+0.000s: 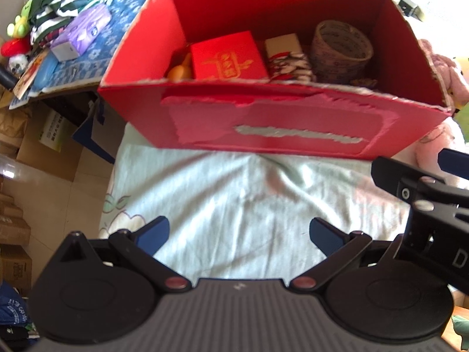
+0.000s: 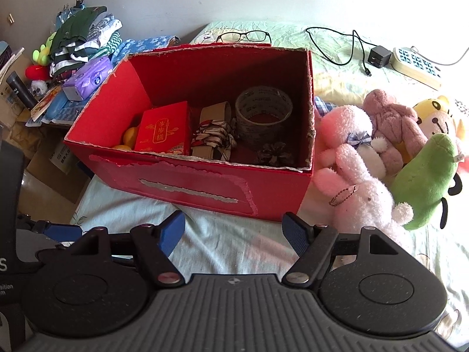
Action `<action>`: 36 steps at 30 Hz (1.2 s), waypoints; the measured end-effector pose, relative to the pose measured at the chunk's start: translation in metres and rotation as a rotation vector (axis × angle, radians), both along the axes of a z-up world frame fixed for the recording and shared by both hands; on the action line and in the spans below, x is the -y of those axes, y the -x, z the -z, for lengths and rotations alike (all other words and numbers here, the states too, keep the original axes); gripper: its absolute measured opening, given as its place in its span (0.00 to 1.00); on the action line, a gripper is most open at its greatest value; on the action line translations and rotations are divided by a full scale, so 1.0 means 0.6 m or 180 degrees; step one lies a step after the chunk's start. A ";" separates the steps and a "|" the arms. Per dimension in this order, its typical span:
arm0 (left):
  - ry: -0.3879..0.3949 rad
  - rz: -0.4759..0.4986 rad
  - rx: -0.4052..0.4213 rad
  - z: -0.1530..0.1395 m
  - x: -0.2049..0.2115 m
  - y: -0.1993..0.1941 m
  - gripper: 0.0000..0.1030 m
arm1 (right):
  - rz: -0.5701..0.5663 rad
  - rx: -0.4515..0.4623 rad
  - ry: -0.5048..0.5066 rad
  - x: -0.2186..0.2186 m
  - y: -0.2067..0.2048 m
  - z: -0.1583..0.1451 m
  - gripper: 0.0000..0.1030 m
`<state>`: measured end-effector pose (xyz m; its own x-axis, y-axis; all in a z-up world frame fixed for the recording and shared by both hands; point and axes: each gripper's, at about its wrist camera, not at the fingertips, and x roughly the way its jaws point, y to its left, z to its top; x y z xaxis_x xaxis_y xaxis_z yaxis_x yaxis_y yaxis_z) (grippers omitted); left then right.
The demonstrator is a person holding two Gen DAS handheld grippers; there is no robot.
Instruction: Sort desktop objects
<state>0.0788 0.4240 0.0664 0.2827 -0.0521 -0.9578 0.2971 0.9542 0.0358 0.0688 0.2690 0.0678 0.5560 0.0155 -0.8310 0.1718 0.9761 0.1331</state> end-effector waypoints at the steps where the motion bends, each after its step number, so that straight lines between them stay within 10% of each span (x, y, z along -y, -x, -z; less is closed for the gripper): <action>1: 0.0004 0.0012 0.0032 -0.006 0.005 0.002 0.99 | 0.0000 0.0015 -0.0006 0.005 0.002 -0.005 0.73; 36: 0.0183 0.0502 0.0228 -0.067 0.011 -0.189 0.99 | 0.0577 0.0326 0.0011 0.008 -0.137 -0.066 0.74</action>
<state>0.1922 0.4173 0.1063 0.3340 -0.1552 -0.9297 0.4418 0.8971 0.0090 0.1509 0.2642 0.1076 0.6311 -0.0953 -0.7698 0.3305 0.9309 0.1557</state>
